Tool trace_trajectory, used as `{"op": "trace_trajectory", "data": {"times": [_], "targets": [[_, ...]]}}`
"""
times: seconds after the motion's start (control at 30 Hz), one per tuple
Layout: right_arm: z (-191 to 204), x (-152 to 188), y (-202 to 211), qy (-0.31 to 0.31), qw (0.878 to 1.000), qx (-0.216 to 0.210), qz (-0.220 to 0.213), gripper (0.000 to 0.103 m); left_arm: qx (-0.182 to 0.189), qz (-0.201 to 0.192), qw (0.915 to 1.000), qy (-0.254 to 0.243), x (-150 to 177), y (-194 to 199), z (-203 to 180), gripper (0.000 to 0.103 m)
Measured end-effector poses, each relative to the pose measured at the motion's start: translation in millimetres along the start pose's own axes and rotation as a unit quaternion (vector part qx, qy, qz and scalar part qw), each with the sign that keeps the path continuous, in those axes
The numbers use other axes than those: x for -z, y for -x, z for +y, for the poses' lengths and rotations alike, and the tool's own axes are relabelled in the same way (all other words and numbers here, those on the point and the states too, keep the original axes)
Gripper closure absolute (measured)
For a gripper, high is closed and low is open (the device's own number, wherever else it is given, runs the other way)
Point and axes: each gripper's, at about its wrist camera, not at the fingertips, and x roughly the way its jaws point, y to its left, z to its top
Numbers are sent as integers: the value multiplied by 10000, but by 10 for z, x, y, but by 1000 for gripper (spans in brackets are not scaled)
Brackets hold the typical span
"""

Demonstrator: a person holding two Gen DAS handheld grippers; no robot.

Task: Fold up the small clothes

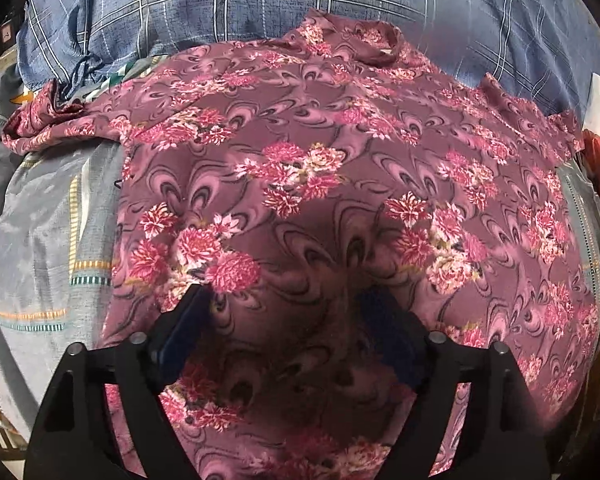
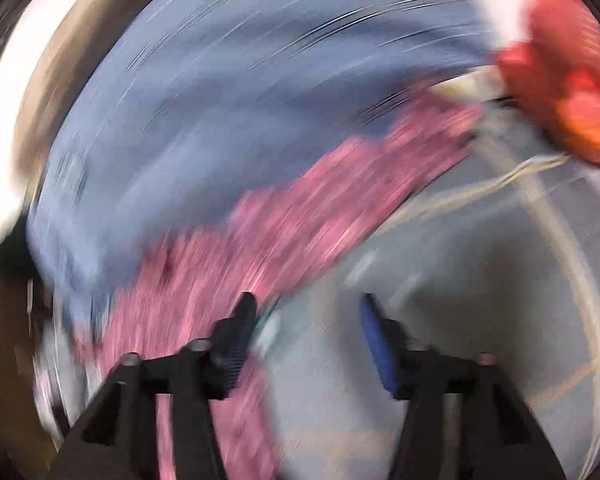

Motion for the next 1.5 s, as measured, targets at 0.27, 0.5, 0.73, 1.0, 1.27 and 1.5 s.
{"op": "trace_trajectory", "data": {"times": [0.27, 0.5, 0.73, 1.0, 1.27, 1.5], "targets": [[-902, -913, -954, -1147, 9880, 1023, -124, 44, -8, 21, 9999, -102, -14, -14, -19, 16], [-1040, -1139, -1343, -1330, 9848, 1024, -437, 68, 117, 152, 9995, -250, -50, -8, -6, 17], [-751, -1139, -964, -743, 9885, 441, -1244, 93, 168, -361, 9985, -382, -429, 131, 37, 17], [404, -867, -513, 313, 9920, -446, -1143, 93, 280, 59, 9989, 381, -738, -354, 366, 17], [1547, -296, -852, 641, 9905, -1162, -353, 93, 617, -17, 9973, 388, -891, -375, 454, 17], [2581, 359, -1310, 1052, 9783, -1715, 491, 93, 789, -91, 9958, 464, -1053, -298, 688, 17]]}}
